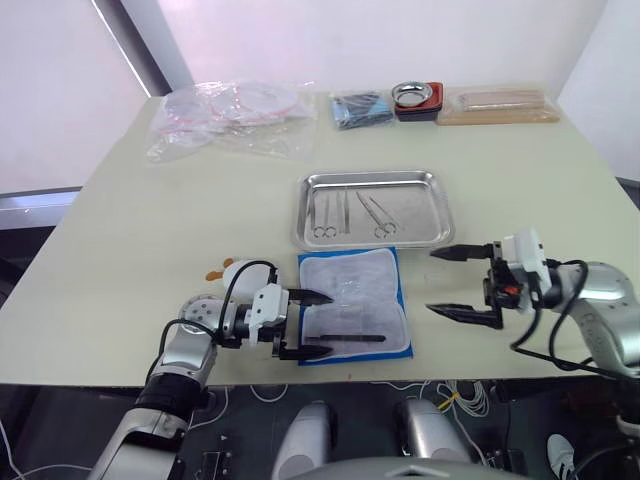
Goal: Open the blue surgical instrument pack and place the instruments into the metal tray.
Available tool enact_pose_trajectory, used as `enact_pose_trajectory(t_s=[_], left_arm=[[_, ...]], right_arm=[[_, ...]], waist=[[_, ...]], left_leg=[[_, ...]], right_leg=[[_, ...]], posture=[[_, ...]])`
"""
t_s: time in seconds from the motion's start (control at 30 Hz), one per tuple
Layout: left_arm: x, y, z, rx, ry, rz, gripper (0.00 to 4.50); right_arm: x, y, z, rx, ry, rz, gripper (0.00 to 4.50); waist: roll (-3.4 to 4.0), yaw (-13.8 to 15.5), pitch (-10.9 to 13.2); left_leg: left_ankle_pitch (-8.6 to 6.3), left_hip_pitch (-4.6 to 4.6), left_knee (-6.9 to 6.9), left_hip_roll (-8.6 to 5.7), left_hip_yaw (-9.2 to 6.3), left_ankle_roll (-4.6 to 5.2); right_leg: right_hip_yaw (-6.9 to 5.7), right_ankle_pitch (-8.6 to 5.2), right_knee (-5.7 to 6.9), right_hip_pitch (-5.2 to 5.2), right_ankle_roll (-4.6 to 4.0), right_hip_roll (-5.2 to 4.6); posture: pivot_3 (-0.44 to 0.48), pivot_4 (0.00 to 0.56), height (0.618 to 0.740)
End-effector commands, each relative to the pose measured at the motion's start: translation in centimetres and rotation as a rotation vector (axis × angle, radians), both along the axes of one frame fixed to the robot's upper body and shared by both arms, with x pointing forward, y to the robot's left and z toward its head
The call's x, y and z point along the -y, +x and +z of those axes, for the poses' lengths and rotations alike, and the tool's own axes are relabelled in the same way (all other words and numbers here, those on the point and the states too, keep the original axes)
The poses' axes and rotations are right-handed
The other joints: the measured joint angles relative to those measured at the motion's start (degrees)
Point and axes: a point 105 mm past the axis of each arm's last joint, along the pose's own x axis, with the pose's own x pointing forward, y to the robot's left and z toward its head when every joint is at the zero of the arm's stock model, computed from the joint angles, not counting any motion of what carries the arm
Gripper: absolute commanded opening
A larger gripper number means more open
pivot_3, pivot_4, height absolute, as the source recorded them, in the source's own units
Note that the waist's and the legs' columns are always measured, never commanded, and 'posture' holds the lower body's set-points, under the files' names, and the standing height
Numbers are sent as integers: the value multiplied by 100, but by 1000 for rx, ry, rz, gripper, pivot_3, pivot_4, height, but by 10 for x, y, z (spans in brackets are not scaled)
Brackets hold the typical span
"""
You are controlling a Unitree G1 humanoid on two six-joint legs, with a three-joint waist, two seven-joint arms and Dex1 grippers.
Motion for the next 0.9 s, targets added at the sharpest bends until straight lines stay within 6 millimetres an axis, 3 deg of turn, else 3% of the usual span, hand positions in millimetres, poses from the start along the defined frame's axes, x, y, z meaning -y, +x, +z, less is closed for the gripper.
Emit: enact_pose_trajectory(t_s=[0.03,0.23,0.47,0.67,0.9], left_arm=[[-12,-17,-35,-159,89,19,4500],[-12,-15,-35,-160,91,14,4500],[-12,-15,-35,-160,92,7,4500],[-13,-15,-35,-163,96,6,4500],[-15,-16,-34,-162,101,11,4500]], right_arm=[[16,-8,16,56,-9,42,4446],[34,-14,21,79,-71,70,4446],[37,-16,29,99,-96,101,4446],[18,-4,14,115,-109,68,4446],[-20,4,-15,70,-135,66,4446]], waist=[[0,-6,0],[-4,-4,2],[-5,-2,3],[-5,-1,3],[-6,-1,3]], left_leg=[[0,1,-1,0,1,0],[0,2,0,3,3,0],[0,4,0,3,3,-1],[0,3,0,4,3,-1],[0,3,0,7,1,-1]], right_leg=[[1,0,0,0,0,0],[1,0,0,0,0,2],[0,0,2,1,1,2],[0,0,1,0,1,3],[0,11,2,-1,18,6]], posture=[[0,150,740],[0,150,740],[0,150,740],[0,150,740],[0,150,740]])
